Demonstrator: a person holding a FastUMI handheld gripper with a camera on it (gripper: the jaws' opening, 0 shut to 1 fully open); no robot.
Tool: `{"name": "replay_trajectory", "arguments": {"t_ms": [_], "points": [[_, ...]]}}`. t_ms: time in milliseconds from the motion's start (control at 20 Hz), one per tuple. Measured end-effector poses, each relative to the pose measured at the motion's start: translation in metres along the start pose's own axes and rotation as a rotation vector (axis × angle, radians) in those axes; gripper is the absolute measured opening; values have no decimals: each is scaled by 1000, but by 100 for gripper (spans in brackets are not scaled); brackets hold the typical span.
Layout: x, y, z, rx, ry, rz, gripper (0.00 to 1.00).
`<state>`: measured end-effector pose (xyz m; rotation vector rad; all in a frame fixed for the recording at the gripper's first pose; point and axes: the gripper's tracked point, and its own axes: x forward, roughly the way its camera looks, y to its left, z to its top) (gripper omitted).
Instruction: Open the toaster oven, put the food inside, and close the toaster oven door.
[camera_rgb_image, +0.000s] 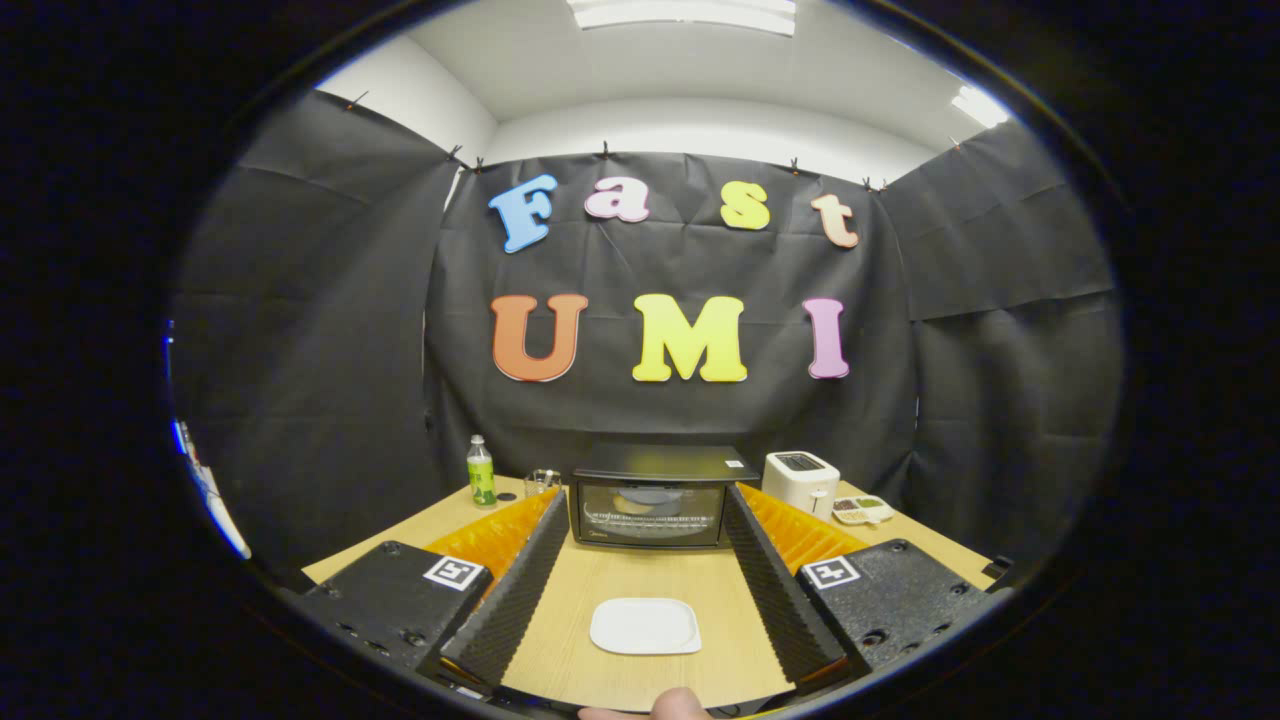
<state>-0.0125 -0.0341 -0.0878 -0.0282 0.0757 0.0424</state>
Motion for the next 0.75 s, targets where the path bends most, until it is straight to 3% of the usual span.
{"name": "replay_trajectory", "arguments": {"t_ms": [400,750], "points": [[1,9,6,-33,-22,-9,100],[7,16,6,48,-41,11,100]]}}
